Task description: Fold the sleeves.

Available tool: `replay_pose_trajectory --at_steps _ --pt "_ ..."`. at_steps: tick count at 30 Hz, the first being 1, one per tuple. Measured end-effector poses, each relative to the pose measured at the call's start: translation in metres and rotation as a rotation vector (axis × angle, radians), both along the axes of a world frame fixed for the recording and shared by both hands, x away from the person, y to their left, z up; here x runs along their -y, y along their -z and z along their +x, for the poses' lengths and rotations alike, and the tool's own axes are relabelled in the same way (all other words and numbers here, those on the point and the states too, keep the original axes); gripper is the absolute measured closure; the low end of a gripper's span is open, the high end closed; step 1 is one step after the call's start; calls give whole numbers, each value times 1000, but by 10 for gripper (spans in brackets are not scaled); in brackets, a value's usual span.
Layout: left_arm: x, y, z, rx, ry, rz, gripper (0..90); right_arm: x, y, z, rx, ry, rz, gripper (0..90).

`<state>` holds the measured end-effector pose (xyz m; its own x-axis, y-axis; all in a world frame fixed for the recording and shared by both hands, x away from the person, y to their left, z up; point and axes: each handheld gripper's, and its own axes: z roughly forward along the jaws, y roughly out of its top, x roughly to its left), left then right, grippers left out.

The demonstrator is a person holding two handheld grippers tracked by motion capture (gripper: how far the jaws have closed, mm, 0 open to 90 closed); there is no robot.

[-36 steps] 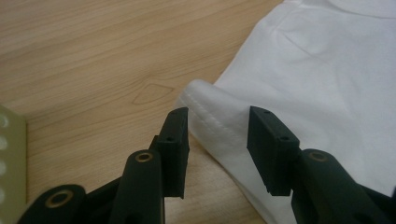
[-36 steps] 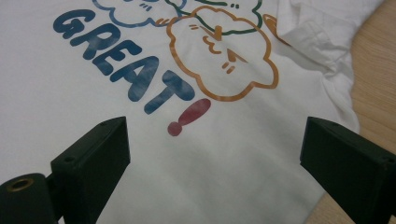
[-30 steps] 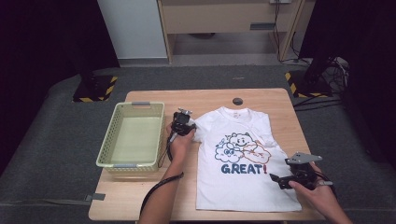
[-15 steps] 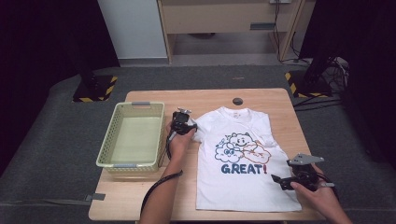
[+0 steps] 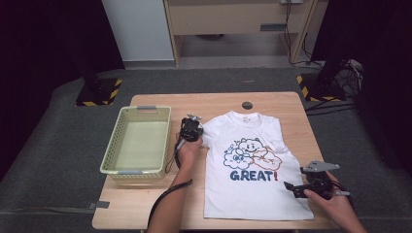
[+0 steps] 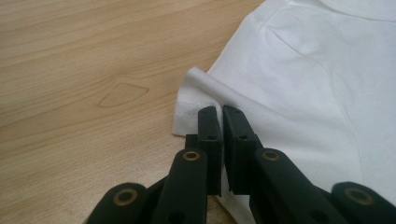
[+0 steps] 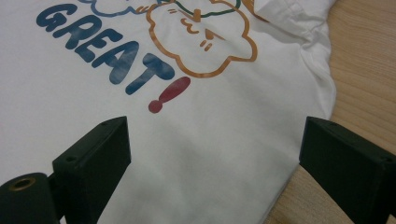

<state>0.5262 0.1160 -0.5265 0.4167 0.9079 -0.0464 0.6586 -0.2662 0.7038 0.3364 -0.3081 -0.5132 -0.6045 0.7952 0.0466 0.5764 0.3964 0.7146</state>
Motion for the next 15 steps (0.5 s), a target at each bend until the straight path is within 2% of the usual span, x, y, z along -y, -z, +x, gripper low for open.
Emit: replay_pose_trajectory --at_steps 3,7,15 --pt "-1 -1 -2 -3 -3 0 870 0 -1 0 -4 7 7 91" --pt "1 -7 -9 13 -3 -2 871 1 -3 0 3 6 10 92" --pt "11 -32 -24 47 32 -27 871 4 -7 -1 18 14 21 93"
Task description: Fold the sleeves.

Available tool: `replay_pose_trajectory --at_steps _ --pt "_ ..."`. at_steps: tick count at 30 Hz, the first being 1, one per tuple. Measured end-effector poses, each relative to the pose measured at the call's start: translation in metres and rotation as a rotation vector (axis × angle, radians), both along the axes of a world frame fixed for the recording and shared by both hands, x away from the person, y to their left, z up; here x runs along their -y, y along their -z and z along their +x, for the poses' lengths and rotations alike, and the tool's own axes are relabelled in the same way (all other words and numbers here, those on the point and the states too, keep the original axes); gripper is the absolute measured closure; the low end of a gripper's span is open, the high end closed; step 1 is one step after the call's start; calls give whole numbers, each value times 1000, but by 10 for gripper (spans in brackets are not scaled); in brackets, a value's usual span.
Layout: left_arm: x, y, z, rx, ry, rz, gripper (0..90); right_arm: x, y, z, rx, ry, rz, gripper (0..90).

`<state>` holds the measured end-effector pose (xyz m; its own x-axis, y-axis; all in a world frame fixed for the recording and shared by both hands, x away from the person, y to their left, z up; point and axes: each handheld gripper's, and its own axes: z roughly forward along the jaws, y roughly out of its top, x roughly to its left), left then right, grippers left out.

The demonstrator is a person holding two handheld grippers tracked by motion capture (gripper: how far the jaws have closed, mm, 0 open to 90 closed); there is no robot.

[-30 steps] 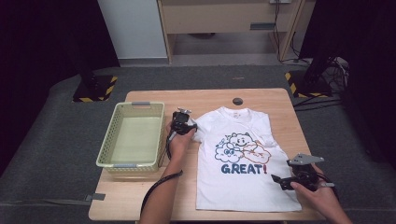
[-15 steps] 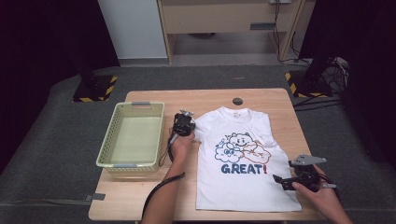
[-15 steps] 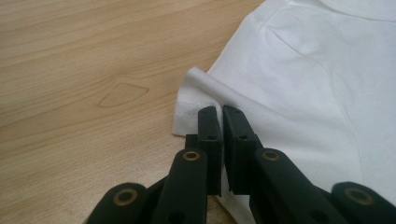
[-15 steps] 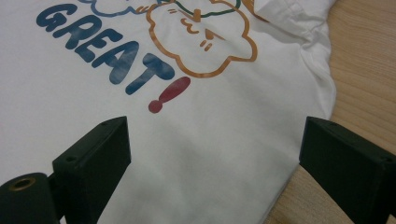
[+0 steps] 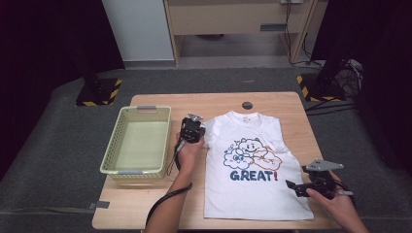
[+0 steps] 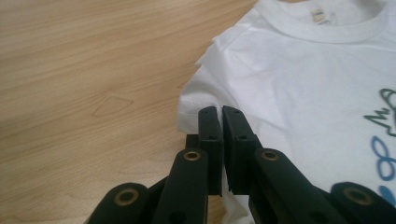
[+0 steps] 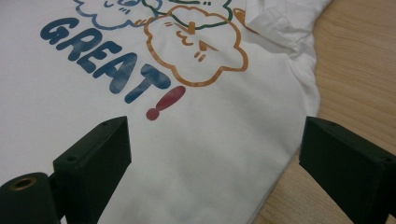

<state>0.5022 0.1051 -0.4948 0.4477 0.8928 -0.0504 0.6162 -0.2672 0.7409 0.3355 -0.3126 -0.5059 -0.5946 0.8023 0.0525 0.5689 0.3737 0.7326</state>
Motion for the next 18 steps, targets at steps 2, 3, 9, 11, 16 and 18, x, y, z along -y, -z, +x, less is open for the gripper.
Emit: replay_pose_trajectory --at_steps 2,3,9,11,16,18 --pt "6 -5 -1 -1 18 4 871 0 0 0 -1 1 0 93" --pt "12 -8 -1 -4 28 5 871 0 0 0 2 -1 1 92" --pt "43 -17 9 -32 68 35 870 -3 0 -1 3 -7 3 92" --pt "53 -17 13 -41 77 48 870 -3 -2 -1 5 -7 11 93" --pt "70 -12 24 -75 74 59 870 -2 -5 2 15 -5 16 93" --pt "75 -10 28 -84 75 50 870 -2 -6 3 14 -3 14 93"
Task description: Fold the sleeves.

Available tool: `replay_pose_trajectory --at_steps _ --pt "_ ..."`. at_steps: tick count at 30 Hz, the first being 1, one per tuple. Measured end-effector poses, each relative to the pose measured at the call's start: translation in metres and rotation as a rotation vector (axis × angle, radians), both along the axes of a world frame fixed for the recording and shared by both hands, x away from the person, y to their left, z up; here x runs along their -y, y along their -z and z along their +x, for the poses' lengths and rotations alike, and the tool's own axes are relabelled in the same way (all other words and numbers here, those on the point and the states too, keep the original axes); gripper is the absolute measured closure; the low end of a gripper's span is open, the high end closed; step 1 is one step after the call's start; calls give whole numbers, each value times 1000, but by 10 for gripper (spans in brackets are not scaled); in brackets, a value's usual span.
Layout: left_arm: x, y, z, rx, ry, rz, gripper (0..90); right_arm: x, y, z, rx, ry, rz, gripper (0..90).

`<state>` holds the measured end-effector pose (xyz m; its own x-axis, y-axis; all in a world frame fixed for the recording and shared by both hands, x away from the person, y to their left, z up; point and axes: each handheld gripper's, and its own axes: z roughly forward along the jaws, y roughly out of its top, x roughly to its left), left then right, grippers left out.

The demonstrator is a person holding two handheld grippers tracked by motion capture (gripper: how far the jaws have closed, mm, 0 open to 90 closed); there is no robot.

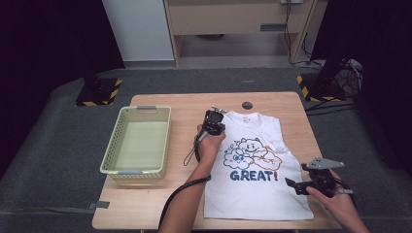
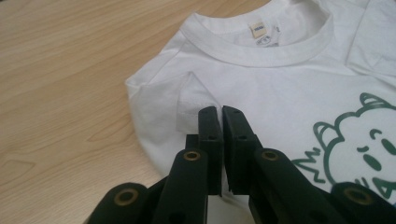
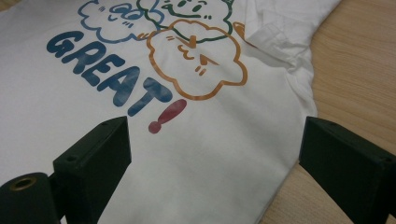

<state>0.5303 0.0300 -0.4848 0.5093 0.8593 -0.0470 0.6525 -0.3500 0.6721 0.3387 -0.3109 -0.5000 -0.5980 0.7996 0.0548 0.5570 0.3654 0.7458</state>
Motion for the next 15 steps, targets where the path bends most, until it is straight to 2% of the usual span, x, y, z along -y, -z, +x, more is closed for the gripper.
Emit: replay_pose_trajectory --at_steps 4,5,9,11,15 --pt "8 3 4 0 7 6 861 -2 -3 3 2 -4 -11 92" --pt "10 3 5 5 2 8 834 -2 -4 5 6 -7 -14 91" --pt "10 2 4 26 -25 -4 551 -5 -6 11 3 -3 -26 90" --pt "8 0 2 29 -16 6 496 -6 -6 12 -1 0 -28 90" --pt "0 -1 -5 46 -6 36 454 -7 -2 12 -16 1 -52 90"
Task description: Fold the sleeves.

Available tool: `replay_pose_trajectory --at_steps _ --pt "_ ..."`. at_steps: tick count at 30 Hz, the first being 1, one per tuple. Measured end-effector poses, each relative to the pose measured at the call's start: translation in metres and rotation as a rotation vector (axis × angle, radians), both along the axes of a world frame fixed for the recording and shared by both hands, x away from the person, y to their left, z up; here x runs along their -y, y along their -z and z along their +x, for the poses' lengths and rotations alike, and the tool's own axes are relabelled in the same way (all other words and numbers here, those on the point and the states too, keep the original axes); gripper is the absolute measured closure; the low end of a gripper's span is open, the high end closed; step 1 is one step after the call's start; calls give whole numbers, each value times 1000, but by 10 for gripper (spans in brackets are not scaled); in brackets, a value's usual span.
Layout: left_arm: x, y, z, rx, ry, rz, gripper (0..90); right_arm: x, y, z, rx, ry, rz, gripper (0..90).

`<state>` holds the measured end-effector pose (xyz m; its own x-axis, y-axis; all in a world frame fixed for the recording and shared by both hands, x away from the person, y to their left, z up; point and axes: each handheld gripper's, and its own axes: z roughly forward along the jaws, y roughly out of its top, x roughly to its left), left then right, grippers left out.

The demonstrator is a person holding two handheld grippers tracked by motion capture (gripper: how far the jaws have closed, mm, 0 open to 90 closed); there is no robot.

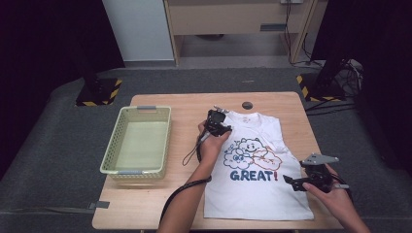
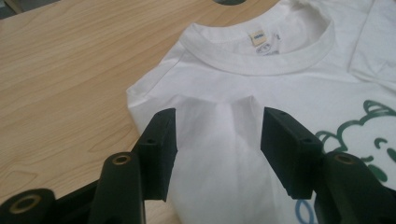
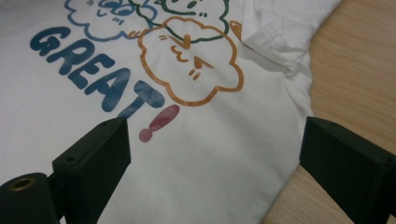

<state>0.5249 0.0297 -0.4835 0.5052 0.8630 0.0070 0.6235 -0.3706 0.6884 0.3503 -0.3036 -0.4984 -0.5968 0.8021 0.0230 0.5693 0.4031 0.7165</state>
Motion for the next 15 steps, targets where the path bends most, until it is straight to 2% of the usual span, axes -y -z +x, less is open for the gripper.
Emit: replay_pose_trajectory --at_steps 9,12,15 --pt "-19 12 -5 -21 -9 15 414 0 6 6 -16 14 -8 127" --pt "-22 18 -3 -31 -9 19 411 -1 6 14 -19 33 -8 121" --pt "-25 23 0 -33 -16 16 397 -2 4 31 -28 56 0 156"
